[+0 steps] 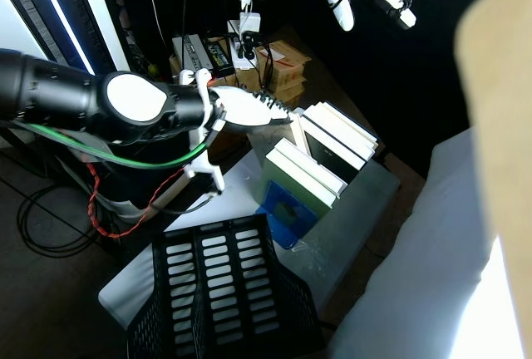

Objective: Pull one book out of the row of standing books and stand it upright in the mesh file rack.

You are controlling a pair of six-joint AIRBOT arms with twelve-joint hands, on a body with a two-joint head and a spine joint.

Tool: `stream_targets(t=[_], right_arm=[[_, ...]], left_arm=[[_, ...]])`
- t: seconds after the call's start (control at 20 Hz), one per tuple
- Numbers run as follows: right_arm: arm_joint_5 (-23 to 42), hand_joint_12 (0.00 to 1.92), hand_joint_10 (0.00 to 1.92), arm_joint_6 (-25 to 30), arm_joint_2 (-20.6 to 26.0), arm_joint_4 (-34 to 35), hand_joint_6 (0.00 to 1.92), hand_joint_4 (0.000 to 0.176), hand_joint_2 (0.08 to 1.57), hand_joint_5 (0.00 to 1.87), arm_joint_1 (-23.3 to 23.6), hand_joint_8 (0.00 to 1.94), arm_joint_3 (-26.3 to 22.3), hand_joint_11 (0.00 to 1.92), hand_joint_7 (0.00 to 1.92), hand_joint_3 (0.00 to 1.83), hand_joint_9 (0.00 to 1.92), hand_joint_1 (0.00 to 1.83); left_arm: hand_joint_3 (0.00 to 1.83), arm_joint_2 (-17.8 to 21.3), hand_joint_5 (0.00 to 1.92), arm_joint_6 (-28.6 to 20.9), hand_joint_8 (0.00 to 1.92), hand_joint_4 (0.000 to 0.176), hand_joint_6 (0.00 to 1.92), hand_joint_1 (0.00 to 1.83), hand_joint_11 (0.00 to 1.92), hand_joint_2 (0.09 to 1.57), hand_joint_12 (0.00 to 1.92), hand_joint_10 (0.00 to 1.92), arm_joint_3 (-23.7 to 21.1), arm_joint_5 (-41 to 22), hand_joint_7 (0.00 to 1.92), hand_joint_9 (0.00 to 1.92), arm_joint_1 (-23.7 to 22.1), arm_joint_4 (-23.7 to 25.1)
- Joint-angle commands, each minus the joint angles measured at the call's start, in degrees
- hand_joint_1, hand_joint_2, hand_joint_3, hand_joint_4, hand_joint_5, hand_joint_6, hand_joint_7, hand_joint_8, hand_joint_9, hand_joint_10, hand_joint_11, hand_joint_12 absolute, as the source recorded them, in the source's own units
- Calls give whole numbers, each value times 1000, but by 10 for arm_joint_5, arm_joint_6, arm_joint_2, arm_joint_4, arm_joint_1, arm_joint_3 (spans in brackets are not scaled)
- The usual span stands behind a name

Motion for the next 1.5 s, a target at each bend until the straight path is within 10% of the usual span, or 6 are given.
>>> stream_targets(t=[0.0, 1.0, 1.15, 1.45], right_arm=[[19, 0, 0, 0, -2, 6, 0, 17, 993, 0, 3, 0, 2, 0, 0, 0, 0, 751], [17, 0, 0, 0, 46, 2, 0, 0, 975, 0, 37, 0, -69, 0, 0, 0, 0, 772], [22, 0, 0, -1, 32, 1, 0, 0, 1035, 0, 46, 0, -66, 0, 0, 20, 0, 849], [14, 0, 0, -8, -17, 0, 0, 0, 930, 0, 27, 0, -30, 0, 0, 0, 0, 937]], left_arm=[[5, 2, 0, -5, 0, 43, 0, 151, 0, 1263, 0, 0, 1, -77, 0, 0, 1, -22], [9, 7, 0, -21, 0, 17, 0, 125, 0, 1304, 0, 0, -27, -104, 0, 0, 39, -57], [0, 6, 0, -23, 0, 36, 0, 88, 0, 1269, 0, 0, -26, -104, 0, 0, 39, -58], [3, 4, 0, -23, 0, 11, 0, 235, 0, 1299, 0, 0, -23, -102, 0, 0, 41, -67]])
